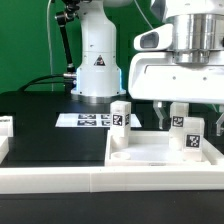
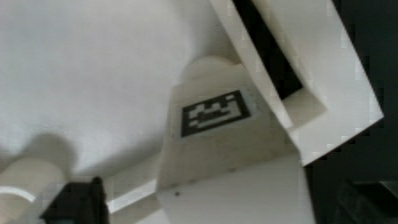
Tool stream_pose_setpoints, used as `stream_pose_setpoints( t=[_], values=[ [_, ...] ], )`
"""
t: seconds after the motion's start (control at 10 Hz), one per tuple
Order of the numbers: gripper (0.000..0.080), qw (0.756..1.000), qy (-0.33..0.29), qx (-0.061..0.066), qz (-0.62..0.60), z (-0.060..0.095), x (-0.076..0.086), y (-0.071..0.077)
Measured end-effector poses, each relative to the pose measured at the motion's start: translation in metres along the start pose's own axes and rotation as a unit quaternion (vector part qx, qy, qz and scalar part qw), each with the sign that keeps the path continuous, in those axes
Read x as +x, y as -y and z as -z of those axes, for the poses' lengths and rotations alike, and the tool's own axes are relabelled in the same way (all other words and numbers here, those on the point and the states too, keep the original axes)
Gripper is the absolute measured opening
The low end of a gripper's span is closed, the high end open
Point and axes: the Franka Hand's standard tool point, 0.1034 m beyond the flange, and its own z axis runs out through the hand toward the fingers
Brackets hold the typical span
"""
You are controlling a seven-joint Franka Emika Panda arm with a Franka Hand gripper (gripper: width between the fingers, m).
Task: Assemble square table
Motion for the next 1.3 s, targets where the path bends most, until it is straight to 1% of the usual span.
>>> stream_pose_setpoints(
  t=[0.2,0.3,0.4,0.5,0.6,0.7,0.9,1.0,1.1,1.3],
  values=[
    [0.0649,0.999,-0.003,-0.001,0.054,0.0,0.002,-0.001],
    [0.0649,0.999,-0.005,0.0,0.053,0.001,0.004,-0.003],
    [0.0529,0.999,-0.005,0.0,0.05,0.0,0.004,-0.003],
    [0.0393,0.999,-0.005,0.0,0.05,0.001,0.004,-0.003],
    [0.0393,0.999,-0.005,0.0,0.05,0.001,0.005,-0.003],
    [0.0291,0.999,-0.006,0.0,0.047,0.001,0.005,-0.004],
    [0.0291,0.999,-0.006,-0.001,0.039,0.001,0.006,-0.006],
    [0.0291,1.0,-0.006,-0.002,0.019,0.001,0.007,-0.006],
    [0.0291,1.0,-0.008,-0.004,-0.029,0.001,0.007,-0.007],
    [0.0297,0.995,-0.016,-0.021,-0.095,0.002,0.008,-0.013]
  ],
)
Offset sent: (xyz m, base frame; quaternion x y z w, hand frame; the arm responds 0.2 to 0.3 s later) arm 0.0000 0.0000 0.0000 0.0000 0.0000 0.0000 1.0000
